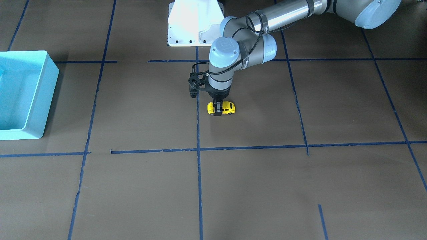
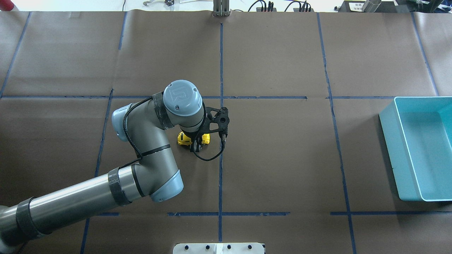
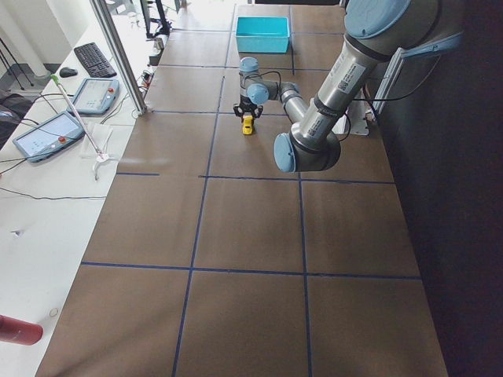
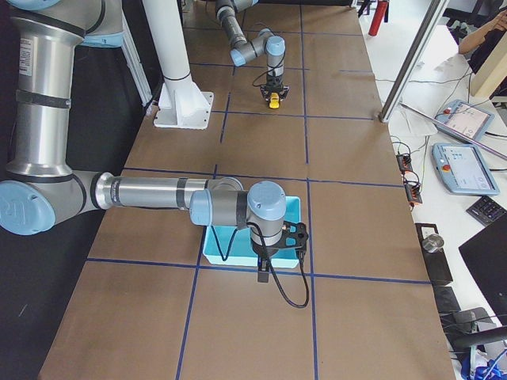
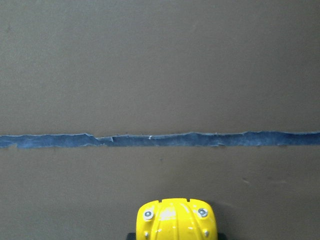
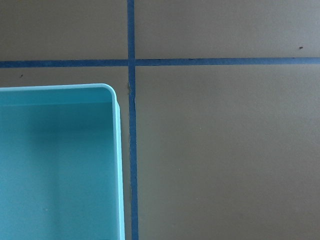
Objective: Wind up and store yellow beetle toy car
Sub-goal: 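Keep dragging the pressed car backward toward the robot with the left gripper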
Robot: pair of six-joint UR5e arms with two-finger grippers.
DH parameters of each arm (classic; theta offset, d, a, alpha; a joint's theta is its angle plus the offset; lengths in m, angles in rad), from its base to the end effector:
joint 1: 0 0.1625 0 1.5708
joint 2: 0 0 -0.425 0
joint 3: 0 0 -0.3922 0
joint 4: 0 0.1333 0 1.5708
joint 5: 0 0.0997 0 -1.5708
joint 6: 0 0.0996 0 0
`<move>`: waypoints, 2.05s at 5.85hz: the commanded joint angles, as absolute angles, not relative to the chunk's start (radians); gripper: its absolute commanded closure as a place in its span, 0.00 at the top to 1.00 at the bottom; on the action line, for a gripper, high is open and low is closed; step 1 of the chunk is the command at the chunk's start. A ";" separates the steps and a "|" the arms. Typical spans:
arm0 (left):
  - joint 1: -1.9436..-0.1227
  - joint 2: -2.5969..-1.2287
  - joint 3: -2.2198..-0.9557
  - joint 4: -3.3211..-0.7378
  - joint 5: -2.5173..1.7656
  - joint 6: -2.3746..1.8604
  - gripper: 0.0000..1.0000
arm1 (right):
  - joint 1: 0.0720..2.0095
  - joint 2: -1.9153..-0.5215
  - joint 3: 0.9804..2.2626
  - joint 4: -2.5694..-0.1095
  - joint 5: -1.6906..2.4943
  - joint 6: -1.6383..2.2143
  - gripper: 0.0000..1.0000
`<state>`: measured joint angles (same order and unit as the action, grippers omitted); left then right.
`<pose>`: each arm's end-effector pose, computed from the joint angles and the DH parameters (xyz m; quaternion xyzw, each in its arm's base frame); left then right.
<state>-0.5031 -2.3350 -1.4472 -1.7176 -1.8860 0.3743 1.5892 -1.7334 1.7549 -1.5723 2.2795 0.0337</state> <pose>0.6042 -0.4494 0.2311 0.3071 0.2650 0.6473 0.6453 0.0763 -0.4232 0.6471 0.0067 -0.3470 0.0210 0.9376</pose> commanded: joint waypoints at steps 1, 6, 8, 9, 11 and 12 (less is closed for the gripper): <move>-0.503 -2.313 -1.469 -1.718 -1.887 0.374 0.03 | 1.589 -1.733 1.755 -1.572 2.279 0.034 1.00; -0.505 -2.260 -1.519 -1.721 -1.887 0.374 0.03 | 1.589 -1.733 1.755 -1.572 2.279 0.034 1.00; -0.505 -2.240 -1.542 -1.721 -1.887 0.374 0.03 | 1.589 -1.735 1.755 -1.572 2.279 0.034 1.00; -0.505 -2.226 -1.548 -1.723 -1.887 0.376 0.03 | 1.589 -1.735 1.755 -1.572 2.279 0.034 1.00; -0.505 -2.208 -1.557 -1.736 -1.887 0.376 0.03 | 1.589 -1.735 1.755 -1.572 2.279 0.035 1.00; -0.506 -2.203 -1.565 -1.738 -1.887 0.376 0.03 | 1.589 -1.735 1.755 -1.572 2.279 0.035 1.00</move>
